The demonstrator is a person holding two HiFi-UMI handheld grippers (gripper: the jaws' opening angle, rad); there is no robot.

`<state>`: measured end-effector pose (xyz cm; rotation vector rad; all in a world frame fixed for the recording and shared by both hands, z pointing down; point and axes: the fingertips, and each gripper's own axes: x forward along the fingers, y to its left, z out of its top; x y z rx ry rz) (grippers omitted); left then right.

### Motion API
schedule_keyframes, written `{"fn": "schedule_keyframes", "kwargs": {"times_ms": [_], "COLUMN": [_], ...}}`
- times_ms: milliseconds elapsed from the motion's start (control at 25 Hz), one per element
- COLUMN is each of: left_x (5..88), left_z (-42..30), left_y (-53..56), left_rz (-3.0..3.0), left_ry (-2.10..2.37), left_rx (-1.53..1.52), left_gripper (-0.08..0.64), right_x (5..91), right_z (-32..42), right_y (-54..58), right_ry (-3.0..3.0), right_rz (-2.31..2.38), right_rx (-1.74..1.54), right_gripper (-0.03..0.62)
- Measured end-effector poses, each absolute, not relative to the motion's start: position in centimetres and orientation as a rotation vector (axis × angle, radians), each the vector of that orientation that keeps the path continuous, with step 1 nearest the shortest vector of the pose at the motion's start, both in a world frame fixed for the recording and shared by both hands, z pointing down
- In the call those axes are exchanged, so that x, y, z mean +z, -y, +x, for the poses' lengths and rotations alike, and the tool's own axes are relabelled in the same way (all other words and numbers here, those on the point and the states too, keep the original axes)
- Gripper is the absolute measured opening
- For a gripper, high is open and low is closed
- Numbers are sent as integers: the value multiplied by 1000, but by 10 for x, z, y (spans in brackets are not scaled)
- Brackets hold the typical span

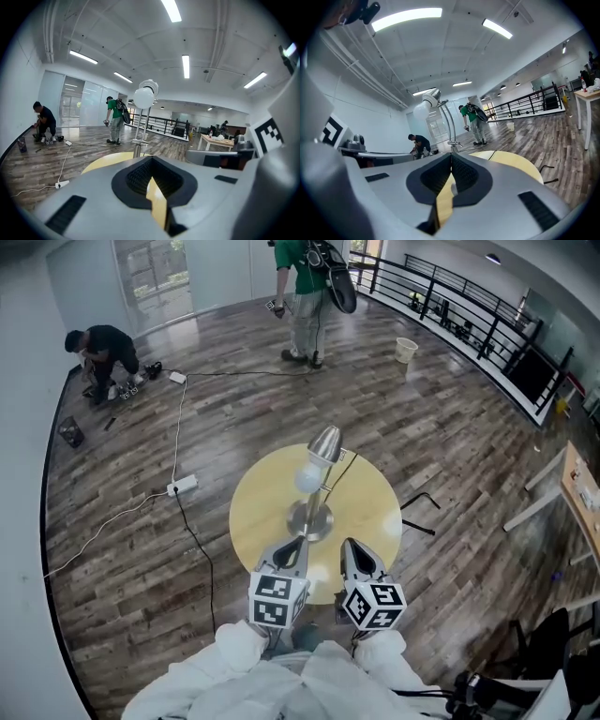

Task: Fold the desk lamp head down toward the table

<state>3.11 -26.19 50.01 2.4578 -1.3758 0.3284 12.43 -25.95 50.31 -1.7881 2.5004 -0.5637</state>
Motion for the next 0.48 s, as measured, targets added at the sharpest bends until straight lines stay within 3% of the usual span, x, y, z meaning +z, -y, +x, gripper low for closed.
{"fn": "schedule_keyframes", "kwargs": {"times_ms": [400, 440, 480], "left_x": [517, 511, 503], "left_z": [22, 14, 5], "left_y": [283, 286, 290], "left_rz": [2422, 2401, 2386], "left_ry": [1230, 1227, 1228], "left_rx": [585, 584, 575], "left_gripper": [8, 100, 150], "right_x": [560, 565, 570], "right_z": [110, 107, 101], "right_y": [349, 360, 370], "right_ry": [-2916, -2958, -2997], "right_rz": [-1504, -1461, -1415], "right_rx": [-496, -481, -463], "right_gripper": [17, 26, 76]}}
